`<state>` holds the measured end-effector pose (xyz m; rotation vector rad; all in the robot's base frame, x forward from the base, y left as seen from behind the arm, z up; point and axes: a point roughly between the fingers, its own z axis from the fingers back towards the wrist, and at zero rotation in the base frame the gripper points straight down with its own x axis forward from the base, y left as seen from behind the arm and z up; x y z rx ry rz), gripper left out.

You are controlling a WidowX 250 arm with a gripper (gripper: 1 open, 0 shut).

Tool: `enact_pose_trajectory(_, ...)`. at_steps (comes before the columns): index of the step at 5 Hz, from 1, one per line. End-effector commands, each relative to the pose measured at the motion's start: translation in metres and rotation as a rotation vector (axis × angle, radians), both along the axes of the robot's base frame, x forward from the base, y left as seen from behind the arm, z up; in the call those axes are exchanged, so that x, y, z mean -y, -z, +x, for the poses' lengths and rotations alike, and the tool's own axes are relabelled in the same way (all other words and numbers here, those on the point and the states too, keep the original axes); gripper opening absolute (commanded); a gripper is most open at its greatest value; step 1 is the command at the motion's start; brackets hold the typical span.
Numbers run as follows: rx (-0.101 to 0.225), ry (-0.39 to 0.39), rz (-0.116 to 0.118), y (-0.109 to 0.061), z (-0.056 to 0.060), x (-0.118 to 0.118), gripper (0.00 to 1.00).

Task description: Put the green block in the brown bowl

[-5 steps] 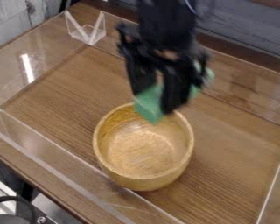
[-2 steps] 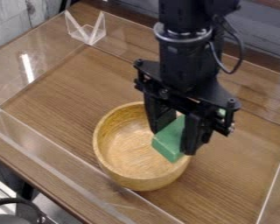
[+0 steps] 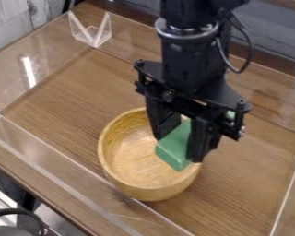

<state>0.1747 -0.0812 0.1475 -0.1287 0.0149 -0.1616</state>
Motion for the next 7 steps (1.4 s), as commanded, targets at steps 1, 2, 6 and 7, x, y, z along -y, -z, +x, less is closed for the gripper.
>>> enact_pose_trajectory(1,0.043,-0.028,-0.018,-0.014,0.004,-0.001,0.0)
enact_pose_trajectory(2,0.046,-0.044,-0.022,-0.017,0.006,-0.002,0.0)
enact_pose_trajectory(6,0.06,-0.11,-0.035,-0.028,0.005,-0.004,0.0)
enact_pose_trajectory(7,0.057,-0.121,-0.034,-0.023,0.006,-0.008,0.0)
